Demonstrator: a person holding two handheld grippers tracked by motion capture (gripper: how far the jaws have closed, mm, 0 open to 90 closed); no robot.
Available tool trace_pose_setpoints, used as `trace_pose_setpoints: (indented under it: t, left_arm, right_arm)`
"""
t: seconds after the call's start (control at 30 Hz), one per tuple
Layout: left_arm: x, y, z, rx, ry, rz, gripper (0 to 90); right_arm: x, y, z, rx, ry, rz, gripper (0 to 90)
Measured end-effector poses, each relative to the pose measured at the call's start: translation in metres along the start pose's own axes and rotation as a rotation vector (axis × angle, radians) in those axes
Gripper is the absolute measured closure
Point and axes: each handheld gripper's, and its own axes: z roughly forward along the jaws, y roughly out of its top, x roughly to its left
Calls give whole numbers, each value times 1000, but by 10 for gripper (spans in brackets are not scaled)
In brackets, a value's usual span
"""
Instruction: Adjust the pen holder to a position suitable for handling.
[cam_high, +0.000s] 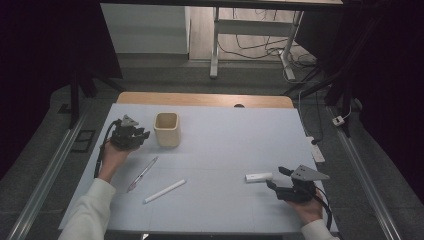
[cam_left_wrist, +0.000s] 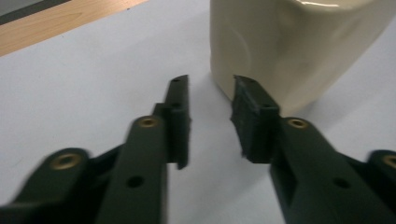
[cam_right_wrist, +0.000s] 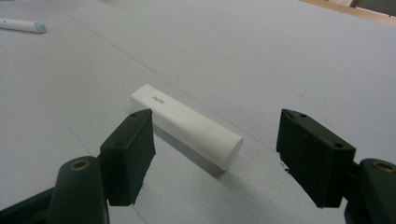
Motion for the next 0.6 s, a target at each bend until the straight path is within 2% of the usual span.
trace_pose_setpoints:
  t: [0.07,0.13,0.2,0.33,0.47,0.6]
  left_arm:
    - [2,2,3,4,-1,0,749]
    - [5,5,8,6,-6,-7,855]
    - [6,6,13,1,-5,-12,885]
    - [12,11,26,13,-13,-25,887]
    - [12,10,32,28,-15,-15,887]
    - [12,10,35,31,-25,-22,888]
  right_arm:
    - [0,0,0,-2,3,1,275]
    - [-1,0,0,-4,1,1,275]
    - [-1,0,0,-1,-1,0,275]
    - [0,-1,1,1,-3,0,276]
    - [-1,-1,1,11,-10,-3,276]
    - [-1,-2,0,10,-10,-3,276]
